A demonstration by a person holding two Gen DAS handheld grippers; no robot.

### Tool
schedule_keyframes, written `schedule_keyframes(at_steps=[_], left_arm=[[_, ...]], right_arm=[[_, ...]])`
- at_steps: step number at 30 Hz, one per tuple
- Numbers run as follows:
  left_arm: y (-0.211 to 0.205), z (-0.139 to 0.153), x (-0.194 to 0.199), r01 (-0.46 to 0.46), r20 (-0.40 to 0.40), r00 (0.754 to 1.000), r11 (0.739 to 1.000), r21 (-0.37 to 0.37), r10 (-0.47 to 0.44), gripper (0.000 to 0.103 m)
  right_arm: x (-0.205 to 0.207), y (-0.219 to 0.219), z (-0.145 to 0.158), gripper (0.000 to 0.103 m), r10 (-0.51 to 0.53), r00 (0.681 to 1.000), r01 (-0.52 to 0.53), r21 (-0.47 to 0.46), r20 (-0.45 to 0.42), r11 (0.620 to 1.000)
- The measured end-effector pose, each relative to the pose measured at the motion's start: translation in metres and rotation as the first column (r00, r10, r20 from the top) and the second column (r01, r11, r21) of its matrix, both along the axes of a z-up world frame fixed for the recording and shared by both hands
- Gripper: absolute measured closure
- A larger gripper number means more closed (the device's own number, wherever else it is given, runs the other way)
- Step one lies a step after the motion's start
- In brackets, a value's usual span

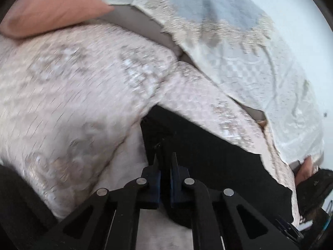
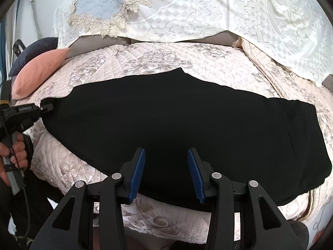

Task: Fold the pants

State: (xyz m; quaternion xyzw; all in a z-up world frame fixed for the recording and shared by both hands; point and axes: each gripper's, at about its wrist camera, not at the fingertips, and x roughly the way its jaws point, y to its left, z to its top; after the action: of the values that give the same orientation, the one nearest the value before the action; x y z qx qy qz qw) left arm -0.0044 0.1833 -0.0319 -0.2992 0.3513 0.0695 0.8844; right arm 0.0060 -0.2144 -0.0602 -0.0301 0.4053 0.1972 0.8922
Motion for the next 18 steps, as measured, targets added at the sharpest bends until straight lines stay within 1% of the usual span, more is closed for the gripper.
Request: schedule_keyframes(at_steps=[4, 6, 8, 10, 13, 16, 18], left_arm=[[-0.023, 0.029, 0.012, 0.096, 0.061, 0.993, 0.995, 0.017, -0.097, 0.096], [-0.042, 0.043, 0.020, 0.167, 0.094, 0.981, 0.986, 0.025, -0.168, 0.096], [-0.065, 0.054, 0.028, 0.241, 0.119, 0.963, 0.970, 0.029, -0.243, 0.096], [-0.090, 0.060, 0.035, 0.318, 0.136, 0.937, 0.947, 0.045, -0.321, 0.096], [-0.135, 0.058, 0.045, 0.441, 0.143, 0.885, 0.896, 0.054, -0.444, 0.096], [-0.174, 0.042, 0.050, 0.547, 0.117, 0.828, 0.836, 0.048, -0.548, 0.096], [-0.196, 0.023, 0.054, 0.600, 0.073, 0.796, 0.799, 0.033, -0.601, 0.096]], right_arm=[[0.001, -0.011, 0.002, 0.060, -0.029, 1.000, 0.028, 0.030, 0.001, 0.999], [0.002, -0.016, 0.003, 0.060, -0.042, 0.999, 0.042, 0.041, 0.004, 0.998], [0.001, -0.022, 0.003, 0.060, -0.055, 0.998, 0.055, 0.049, 0.006, 0.997], [0.001, -0.027, 0.004, 0.060, -0.068, 0.998, 0.068, 0.053, 0.008, 0.996], [0.000, -0.035, 0.005, 0.060, -0.089, 0.996, 0.088, 0.057, 0.007, 0.994], [-0.002, -0.046, 0.003, 0.060, -0.114, 0.994, 0.113, 0.061, 0.000, 0.992], [-0.003, -0.052, 0.001, 0.060, -0.128, 0.992, 0.128, 0.061, -0.009, 0.990]])
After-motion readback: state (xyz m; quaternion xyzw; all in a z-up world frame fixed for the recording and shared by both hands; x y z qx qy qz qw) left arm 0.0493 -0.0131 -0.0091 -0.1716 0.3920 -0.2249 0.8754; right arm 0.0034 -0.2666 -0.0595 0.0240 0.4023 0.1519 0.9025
